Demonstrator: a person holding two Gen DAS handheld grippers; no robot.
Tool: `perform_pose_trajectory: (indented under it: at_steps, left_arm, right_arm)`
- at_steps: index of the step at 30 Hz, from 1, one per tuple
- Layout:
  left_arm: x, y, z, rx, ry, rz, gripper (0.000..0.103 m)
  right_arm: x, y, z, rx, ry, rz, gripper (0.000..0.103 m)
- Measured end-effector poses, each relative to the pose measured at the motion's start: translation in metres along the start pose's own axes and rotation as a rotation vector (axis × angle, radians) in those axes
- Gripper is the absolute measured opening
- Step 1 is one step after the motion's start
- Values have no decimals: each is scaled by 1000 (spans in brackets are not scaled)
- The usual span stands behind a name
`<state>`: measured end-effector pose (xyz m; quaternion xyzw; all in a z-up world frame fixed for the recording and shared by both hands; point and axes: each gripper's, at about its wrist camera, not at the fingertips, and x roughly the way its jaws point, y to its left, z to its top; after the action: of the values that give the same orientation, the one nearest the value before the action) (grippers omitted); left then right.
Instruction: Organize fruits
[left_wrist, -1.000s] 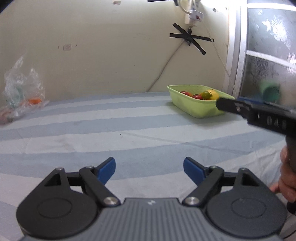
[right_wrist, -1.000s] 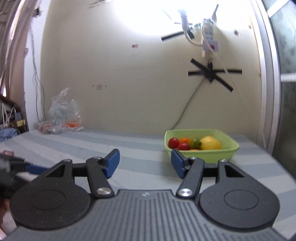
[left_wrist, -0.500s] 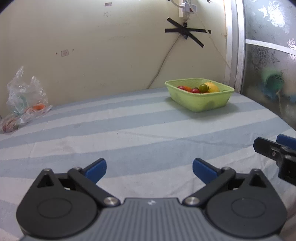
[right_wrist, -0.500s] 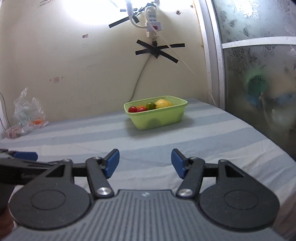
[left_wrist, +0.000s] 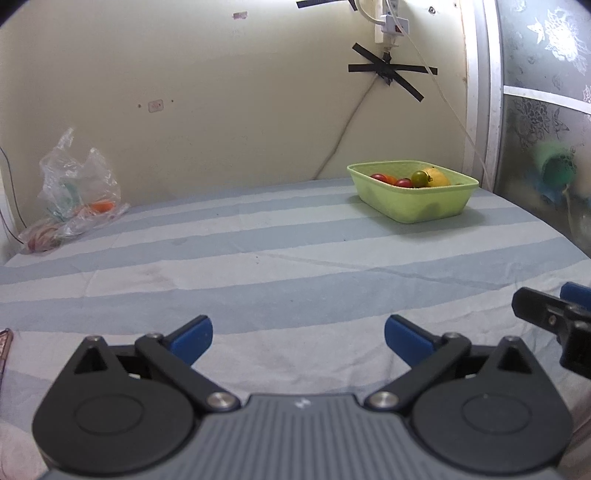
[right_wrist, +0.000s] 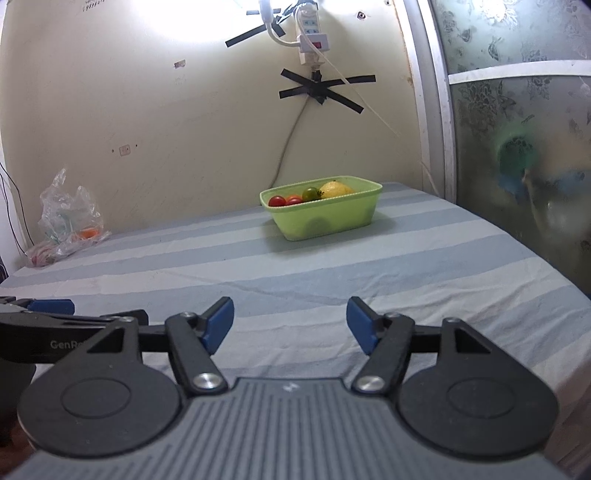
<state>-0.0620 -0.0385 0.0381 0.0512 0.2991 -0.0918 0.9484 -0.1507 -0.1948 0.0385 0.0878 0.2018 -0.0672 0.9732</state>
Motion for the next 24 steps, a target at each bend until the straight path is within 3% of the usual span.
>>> perform_pose_trajectory:
  at_steps: [14,24]
  left_arm:
    - [-18,-8,-1,33,-55,61,103]
    - [-19,-9,-3,39,-33,59,103]
  right_arm:
    - [-6,-3,1,14,-2,6,70]
    - [-4,-6,3,27,17,12,72]
